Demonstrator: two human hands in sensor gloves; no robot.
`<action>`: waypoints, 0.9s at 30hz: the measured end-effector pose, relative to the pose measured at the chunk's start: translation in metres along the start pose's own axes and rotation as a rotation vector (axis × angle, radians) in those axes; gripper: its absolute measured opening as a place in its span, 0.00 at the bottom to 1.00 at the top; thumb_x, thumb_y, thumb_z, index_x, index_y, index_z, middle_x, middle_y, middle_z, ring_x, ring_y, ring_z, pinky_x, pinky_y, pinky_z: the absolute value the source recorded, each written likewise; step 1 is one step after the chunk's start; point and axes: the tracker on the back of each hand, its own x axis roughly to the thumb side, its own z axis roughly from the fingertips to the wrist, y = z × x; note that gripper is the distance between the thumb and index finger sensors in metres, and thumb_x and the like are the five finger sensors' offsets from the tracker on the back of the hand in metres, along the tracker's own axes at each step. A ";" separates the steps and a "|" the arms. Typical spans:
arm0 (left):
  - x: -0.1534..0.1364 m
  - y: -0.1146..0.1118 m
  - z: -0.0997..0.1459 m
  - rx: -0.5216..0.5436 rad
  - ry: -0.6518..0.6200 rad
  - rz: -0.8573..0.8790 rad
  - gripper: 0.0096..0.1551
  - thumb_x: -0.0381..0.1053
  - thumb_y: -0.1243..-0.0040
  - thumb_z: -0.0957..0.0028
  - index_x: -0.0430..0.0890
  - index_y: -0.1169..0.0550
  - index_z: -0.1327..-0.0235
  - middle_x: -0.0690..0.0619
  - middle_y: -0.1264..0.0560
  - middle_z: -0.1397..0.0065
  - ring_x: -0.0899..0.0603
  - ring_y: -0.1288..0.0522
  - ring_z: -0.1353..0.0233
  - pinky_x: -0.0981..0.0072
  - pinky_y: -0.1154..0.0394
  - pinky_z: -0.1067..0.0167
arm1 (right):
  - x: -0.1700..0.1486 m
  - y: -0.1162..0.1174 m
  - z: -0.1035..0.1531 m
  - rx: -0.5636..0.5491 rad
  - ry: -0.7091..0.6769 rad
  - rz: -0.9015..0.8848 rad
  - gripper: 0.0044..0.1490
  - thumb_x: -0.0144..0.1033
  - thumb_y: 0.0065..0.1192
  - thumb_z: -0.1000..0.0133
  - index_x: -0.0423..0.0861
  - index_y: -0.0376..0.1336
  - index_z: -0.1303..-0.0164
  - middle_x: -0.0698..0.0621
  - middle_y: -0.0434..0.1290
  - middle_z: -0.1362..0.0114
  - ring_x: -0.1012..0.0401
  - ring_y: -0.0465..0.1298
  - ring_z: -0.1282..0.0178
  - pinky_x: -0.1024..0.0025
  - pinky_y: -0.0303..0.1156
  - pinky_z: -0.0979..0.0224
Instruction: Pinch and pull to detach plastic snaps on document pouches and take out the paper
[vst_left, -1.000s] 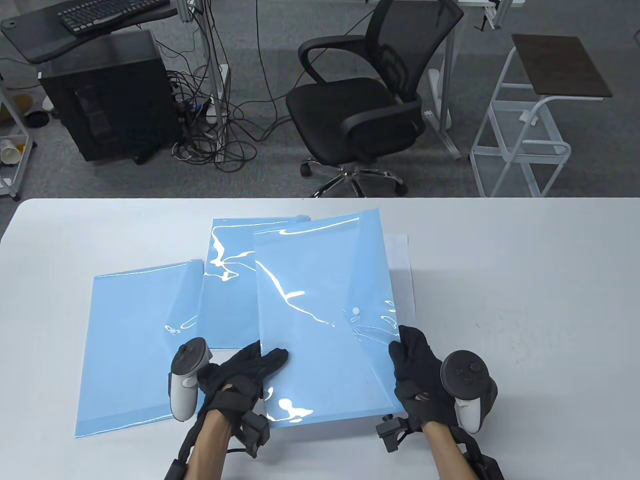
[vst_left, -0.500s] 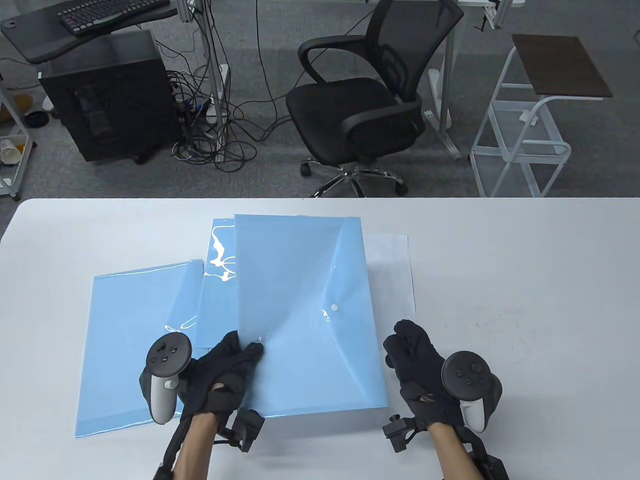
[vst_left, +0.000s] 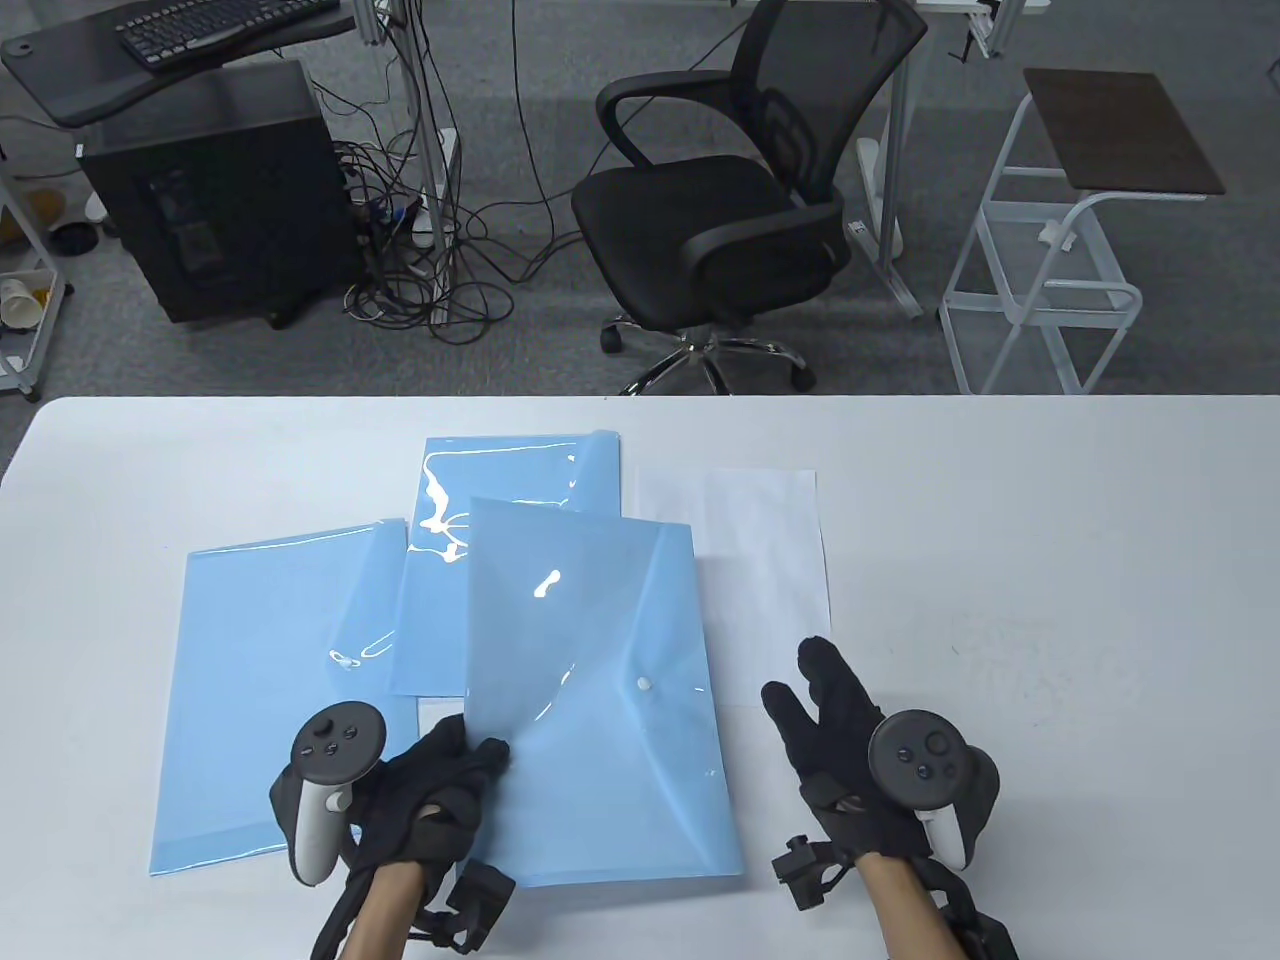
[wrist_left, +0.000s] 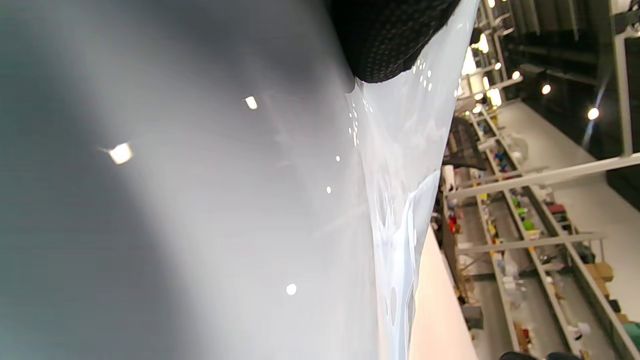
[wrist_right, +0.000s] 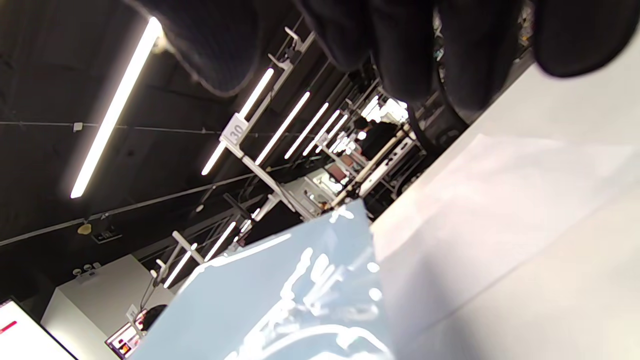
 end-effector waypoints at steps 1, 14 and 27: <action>-0.004 -0.003 -0.002 -0.015 0.014 0.006 0.23 0.46 0.40 0.39 0.41 0.27 0.33 0.49 0.17 0.42 0.49 0.11 0.58 0.66 0.13 0.63 | 0.000 0.000 0.000 0.000 -0.001 0.002 0.48 0.57 0.58 0.37 0.36 0.54 0.17 0.29 0.66 0.18 0.29 0.71 0.27 0.24 0.68 0.37; -0.026 -0.018 -0.017 -0.082 0.133 -0.052 0.25 0.47 0.38 0.39 0.39 0.27 0.32 0.48 0.16 0.41 0.47 0.09 0.55 0.64 0.12 0.61 | 0.006 0.007 0.004 0.052 -0.022 0.033 0.51 0.59 0.58 0.38 0.34 0.52 0.16 0.27 0.63 0.17 0.25 0.67 0.26 0.22 0.65 0.37; -0.026 -0.020 -0.022 -0.070 0.158 -0.137 0.26 0.47 0.39 0.38 0.39 0.28 0.31 0.49 0.16 0.39 0.46 0.10 0.51 0.61 0.12 0.58 | 0.045 0.059 -0.007 0.367 -0.070 0.255 0.67 0.68 0.61 0.42 0.28 0.46 0.14 0.19 0.54 0.15 0.20 0.59 0.24 0.17 0.61 0.38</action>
